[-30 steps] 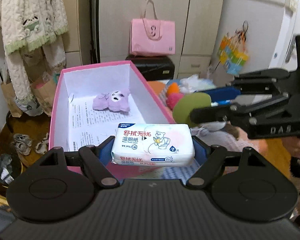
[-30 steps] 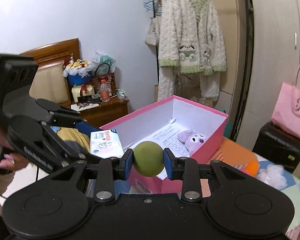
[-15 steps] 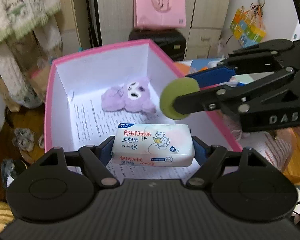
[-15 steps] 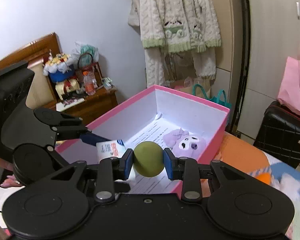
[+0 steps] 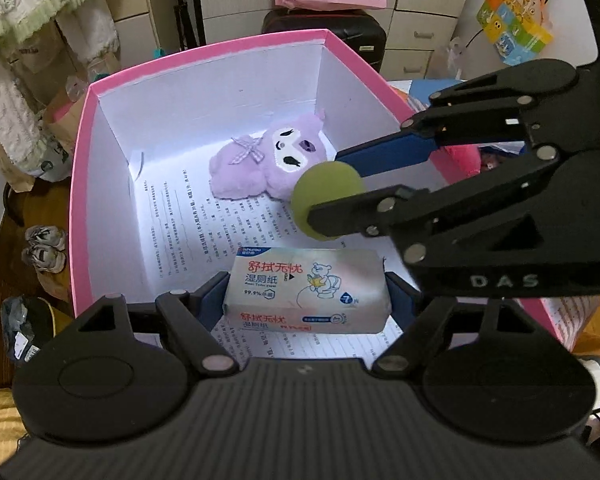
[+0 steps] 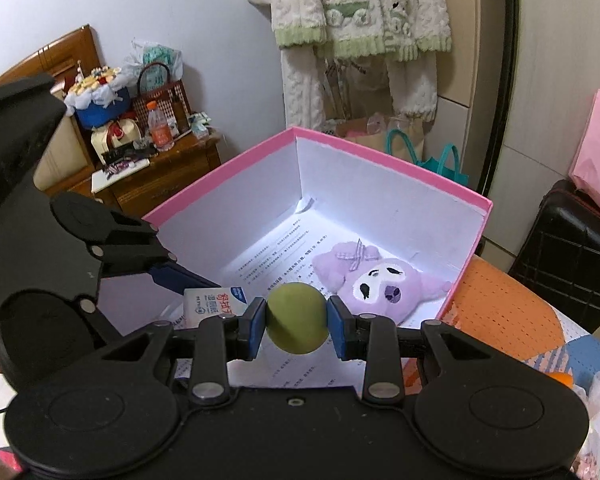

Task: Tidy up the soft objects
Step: 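Release the wipes pack with the left gripper while the right gripper drops the sponge into the box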

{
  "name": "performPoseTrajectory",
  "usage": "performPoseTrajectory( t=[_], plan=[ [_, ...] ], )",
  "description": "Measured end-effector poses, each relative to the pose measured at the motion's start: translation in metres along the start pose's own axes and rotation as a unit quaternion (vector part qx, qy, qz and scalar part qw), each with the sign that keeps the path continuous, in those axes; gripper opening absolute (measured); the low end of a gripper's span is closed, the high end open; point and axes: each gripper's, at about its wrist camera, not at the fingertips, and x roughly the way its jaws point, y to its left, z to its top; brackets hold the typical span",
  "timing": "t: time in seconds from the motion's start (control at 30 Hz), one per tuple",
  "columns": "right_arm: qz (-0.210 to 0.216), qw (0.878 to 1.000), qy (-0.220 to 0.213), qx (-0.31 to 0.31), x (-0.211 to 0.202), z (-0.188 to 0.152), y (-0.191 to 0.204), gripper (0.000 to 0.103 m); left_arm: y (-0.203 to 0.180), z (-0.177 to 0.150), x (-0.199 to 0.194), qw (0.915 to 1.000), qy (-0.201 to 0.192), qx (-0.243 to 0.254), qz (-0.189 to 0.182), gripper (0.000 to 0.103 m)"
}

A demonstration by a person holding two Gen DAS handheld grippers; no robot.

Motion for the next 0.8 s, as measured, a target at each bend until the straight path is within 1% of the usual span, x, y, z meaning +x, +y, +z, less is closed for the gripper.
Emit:
performPoseTrajectory(
  t=[0.1, 0.17, 0.23, 0.33, 0.4, 0.63, 0.8],
  plan=[
    [0.0, 1.0, 0.001, -0.003, 0.004, 0.0, 0.001, 0.042, 0.0, -0.003, 0.003, 1.0, 0.003, 0.004, 0.007, 0.082],
    [-0.003, 1.0, 0.002, -0.005, 0.005, 0.0, 0.003, 0.043, 0.002, -0.006, 0.003, 1.0, 0.004, 0.0, 0.002, 0.082],
    [-0.003, 1.0, 0.0, -0.004, 0.005, 0.0, 0.004, 0.043, 0.003, -0.01, -0.004, 1.0, -0.005, -0.004, -0.006, 0.082],
    [-0.003, 1.0, -0.001, -0.005, 0.003, -0.001, 0.007, 0.049, 0.0, -0.013, -0.018, 0.9997, -0.023, 0.006, -0.007, 0.086],
    [-0.006, 1.0, -0.005, -0.005, -0.001, -0.001, 0.009, 0.049, -0.003, -0.017, -0.027, 0.9995, -0.03, 0.012, 0.002, 0.087],
    [-0.019, 1.0, -0.009, -0.008, -0.02, -0.005, 0.018, 0.05, -0.008, -0.029, -0.058, 0.9989, -0.043, 0.013, 0.011, 0.087],
    [-0.032, 0.999, -0.015, -0.021, -0.043, -0.011, 0.031, 0.051, -0.016, -0.037, -0.08, 0.999, -0.044, 0.007, 0.003, 0.087]
  ],
)
